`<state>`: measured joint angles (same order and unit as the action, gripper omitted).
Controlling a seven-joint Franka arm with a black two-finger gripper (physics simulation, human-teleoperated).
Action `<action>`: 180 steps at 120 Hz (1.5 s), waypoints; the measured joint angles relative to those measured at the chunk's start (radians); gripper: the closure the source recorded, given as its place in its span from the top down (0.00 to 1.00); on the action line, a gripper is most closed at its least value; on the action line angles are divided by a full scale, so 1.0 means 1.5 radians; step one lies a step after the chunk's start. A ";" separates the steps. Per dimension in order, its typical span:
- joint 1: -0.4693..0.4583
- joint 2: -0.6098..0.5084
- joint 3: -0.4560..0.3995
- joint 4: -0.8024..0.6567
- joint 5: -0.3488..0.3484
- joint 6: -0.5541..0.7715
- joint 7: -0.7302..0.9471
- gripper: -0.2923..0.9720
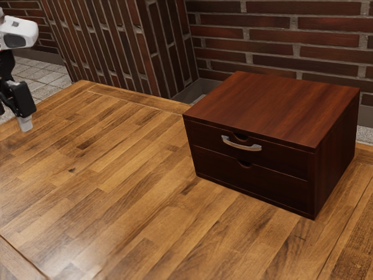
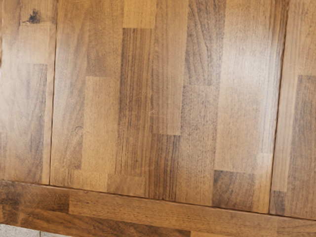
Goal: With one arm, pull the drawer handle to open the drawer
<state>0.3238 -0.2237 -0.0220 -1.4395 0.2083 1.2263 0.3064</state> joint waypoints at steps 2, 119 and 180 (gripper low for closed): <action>0.000 0.000 -0.001 0.000 0.000 0.014 0.007 0.77; -0.159 0.095 -0.077 -0.185 0.012 0.495 0.416 0.77; -0.159 0.096 -0.069 -0.279 0.012 0.682 0.560 0.77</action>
<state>0.0847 -0.0804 -0.1254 -1.8581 0.2267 2.2500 1.1464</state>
